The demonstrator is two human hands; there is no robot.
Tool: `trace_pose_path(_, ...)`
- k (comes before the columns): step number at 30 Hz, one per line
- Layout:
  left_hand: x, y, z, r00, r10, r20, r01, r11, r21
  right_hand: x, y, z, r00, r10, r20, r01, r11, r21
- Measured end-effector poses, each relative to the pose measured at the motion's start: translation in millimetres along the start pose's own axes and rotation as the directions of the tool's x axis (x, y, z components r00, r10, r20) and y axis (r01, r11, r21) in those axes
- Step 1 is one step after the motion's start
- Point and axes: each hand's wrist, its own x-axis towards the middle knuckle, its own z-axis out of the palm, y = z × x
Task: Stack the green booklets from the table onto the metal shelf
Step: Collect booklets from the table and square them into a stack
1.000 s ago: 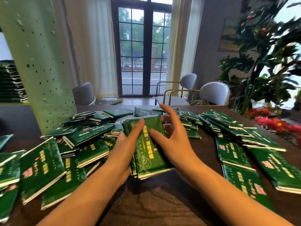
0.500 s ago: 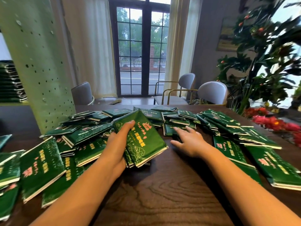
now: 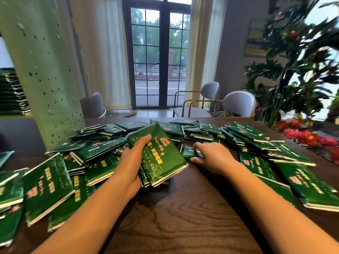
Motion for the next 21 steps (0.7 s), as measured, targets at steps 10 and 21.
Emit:
trace_pose_path(10, 1, 0, 0, 1.000, 0.007, 0.009, -0.007, 1.000, -0.001, -12, -3, -16, 0.935, 0.115, -0.336, 0.017, 0.931, 0.364)
trace_pose_path(21, 4, -2, -1, 1.000, 0.029, 0.002, -0.029, 1.000, -0.001, -11, -14, -29, 0.937, 0.349, -0.027, -0.007, 0.096, 0.995)
